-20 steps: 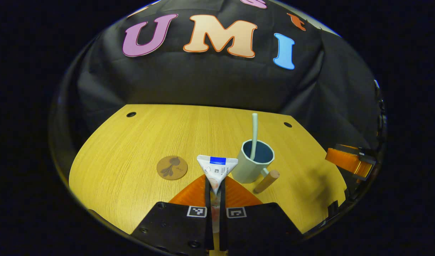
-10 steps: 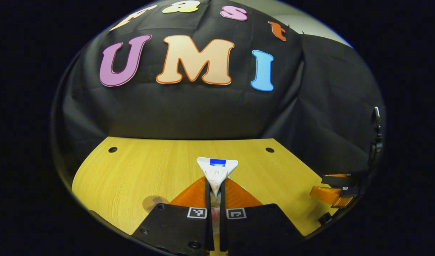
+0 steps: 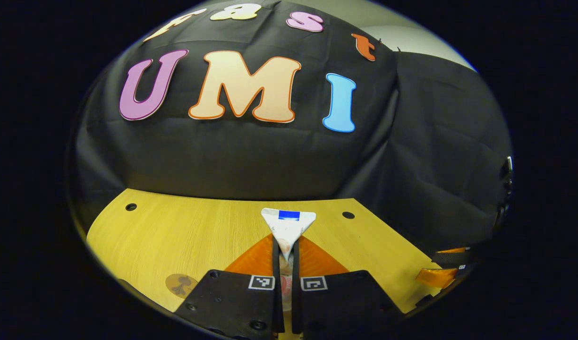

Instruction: Put the toothbrush and toothpaste on the desktop into the cup, then pick up the cup and place it on the coaster on the desktop.

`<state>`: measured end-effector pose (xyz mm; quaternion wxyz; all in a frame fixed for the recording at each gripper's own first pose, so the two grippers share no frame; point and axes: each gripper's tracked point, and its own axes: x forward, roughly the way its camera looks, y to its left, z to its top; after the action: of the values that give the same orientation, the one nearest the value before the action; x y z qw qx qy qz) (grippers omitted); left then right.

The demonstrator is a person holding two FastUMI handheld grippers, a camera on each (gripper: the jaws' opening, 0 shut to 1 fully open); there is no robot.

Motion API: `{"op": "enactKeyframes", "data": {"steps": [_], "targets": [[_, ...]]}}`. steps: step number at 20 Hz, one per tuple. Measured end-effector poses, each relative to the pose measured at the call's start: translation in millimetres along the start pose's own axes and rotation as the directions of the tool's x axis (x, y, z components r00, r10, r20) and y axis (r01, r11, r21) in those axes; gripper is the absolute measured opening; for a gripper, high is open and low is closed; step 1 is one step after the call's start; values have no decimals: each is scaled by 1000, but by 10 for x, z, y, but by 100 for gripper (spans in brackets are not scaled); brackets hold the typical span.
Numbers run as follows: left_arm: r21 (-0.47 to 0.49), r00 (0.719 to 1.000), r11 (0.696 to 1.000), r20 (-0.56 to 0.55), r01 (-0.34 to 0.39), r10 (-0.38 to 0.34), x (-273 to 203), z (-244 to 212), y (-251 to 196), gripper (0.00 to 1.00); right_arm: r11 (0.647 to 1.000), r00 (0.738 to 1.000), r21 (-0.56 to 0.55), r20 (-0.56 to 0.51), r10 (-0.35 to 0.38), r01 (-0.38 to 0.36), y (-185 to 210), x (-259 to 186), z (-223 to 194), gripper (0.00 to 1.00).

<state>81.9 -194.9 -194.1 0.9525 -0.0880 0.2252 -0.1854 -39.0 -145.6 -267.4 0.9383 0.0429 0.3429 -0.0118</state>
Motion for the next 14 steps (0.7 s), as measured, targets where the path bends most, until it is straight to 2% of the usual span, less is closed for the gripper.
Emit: {"op": "enactKeyframes", "data": {"steps": [9,13,14], "targets": [[-27,999,999,7,-38,38,160,-104,-18,6,1000,1000,4,-18,-12,12,-164,-22,-66,98],[-18,998,998,-38,-59,59,142,-312,-23,7,1000,1000,-3,-18,-5,5,-202,-23,-65,98],[-16,997,998,-42,-64,64,125,-350,-25,10,1000,1000,-5,-16,-3,3,-214,-14,-61,98]]}}
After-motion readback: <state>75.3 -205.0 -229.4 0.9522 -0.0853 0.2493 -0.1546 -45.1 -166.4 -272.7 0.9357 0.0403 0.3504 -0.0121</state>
